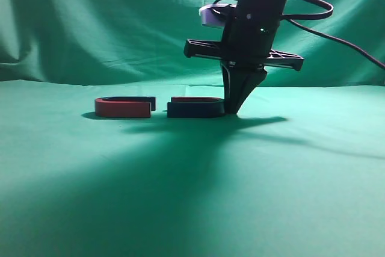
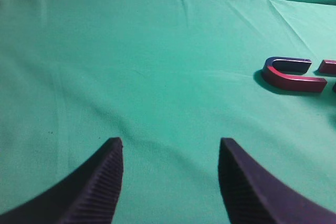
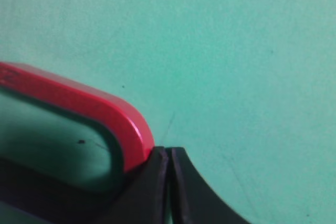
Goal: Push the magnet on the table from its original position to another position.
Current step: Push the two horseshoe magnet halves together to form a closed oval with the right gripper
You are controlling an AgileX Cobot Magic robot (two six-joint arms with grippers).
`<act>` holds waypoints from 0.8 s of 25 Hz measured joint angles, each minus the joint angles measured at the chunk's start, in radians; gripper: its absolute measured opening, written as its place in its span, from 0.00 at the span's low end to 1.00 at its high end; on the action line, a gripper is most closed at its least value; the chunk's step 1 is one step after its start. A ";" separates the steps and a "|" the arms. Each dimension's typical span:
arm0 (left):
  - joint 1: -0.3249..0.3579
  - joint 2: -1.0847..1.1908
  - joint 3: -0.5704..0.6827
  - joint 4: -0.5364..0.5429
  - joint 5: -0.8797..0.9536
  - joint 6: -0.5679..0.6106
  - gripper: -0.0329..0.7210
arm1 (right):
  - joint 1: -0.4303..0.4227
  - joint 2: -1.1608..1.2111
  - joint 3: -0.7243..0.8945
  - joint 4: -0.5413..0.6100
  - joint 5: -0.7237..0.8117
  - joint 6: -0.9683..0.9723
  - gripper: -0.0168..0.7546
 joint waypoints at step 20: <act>0.000 0.000 0.000 0.000 0.000 0.000 0.54 | 0.043 -0.012 -0.075 -0.020 0.106 0.000 0.02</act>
